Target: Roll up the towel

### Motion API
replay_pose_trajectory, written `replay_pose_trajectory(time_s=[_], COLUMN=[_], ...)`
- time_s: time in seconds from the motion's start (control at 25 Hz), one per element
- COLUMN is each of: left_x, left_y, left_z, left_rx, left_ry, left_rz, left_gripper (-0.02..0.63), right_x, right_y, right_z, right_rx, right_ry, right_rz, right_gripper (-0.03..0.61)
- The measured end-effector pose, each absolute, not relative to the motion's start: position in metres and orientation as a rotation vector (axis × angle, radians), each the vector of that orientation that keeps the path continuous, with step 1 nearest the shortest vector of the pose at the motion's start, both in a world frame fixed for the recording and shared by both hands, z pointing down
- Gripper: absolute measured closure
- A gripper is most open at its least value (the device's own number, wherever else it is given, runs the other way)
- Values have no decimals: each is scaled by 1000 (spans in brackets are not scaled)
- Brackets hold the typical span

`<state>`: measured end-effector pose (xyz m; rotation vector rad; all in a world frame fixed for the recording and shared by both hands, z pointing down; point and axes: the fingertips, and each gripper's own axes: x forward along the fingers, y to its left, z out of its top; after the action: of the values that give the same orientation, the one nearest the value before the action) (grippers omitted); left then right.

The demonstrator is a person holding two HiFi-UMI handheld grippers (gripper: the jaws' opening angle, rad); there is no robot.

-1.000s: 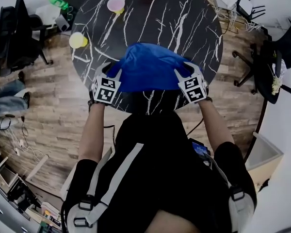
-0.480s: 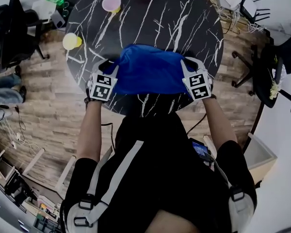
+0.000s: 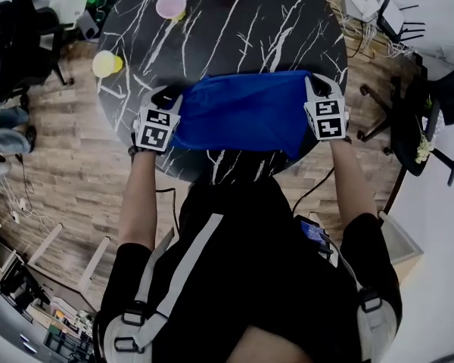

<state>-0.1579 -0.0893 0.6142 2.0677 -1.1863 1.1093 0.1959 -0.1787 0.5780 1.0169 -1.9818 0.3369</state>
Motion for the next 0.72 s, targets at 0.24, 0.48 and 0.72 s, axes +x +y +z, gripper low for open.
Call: replay_pose_trajectory(time_s=[0.24, 0.48, 0.72], left_x=[-153, -153, -124], left_y=[-79, -80, -108], left_z=[622, 625, 614], left_rx=[2067, 2066, 2192], left_ry=[-1131, -1131, -1049], left_rz=[1153, 1143, 1122], left_gripper=[454, 454, 488], right_x=[235, 241, 223], right_y=[-182, -164, -149], right_z=[592, 609, 610], right_rx=[1081, 1030, 938], right_ry=[-1883, -1830, -1847], right_rz=[343, 465, 429], right_gripper=[555, 492, 453])
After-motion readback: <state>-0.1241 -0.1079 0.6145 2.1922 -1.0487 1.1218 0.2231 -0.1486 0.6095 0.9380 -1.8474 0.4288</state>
